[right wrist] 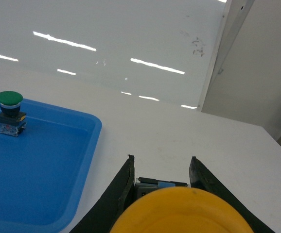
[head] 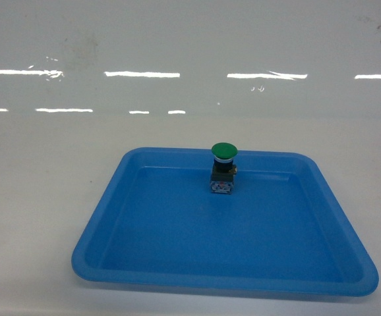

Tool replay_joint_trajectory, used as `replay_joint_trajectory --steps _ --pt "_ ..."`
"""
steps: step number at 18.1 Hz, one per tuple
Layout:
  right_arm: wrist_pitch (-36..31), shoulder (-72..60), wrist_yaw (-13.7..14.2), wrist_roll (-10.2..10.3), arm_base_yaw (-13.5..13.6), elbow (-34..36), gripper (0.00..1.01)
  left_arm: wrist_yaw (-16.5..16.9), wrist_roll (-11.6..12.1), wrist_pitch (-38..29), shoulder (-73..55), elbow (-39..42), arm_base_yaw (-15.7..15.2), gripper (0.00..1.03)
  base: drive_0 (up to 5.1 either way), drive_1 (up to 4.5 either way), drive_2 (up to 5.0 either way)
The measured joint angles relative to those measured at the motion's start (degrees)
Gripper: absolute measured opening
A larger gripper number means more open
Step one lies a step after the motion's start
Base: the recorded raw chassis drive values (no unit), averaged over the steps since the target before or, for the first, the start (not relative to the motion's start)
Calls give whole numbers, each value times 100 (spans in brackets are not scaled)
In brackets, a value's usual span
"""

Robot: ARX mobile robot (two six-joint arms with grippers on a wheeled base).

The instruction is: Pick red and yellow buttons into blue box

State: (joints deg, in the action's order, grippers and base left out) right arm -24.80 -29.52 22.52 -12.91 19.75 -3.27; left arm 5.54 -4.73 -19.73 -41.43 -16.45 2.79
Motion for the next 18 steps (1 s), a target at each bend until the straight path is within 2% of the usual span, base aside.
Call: replay_joint_trajectory --steps 2,3,4,5,7,18 --pt "0 0 0 0 0 0 29 -39 -192 713 706 264 157 25 0 0 0" --pt "-2 0 0 0 0 0 29 -223 -269 1075 1147 404 442 25 0 0 0" --pt "-2 0 0 0 2 0 29 -295 -254 1071 1217 457 573 25 0 0 0" --pt "0 0 0 0 0 0 29 -260 -243 726 1088 450 483 25 0 0 0" --pt "0 0 2 0 0 0 29 -404 -138 164 581 334 326 25 0 0 0" --pt "15 -37 0 0 0 0 29 -385 17 164 490 297 358 25 0 0 0"
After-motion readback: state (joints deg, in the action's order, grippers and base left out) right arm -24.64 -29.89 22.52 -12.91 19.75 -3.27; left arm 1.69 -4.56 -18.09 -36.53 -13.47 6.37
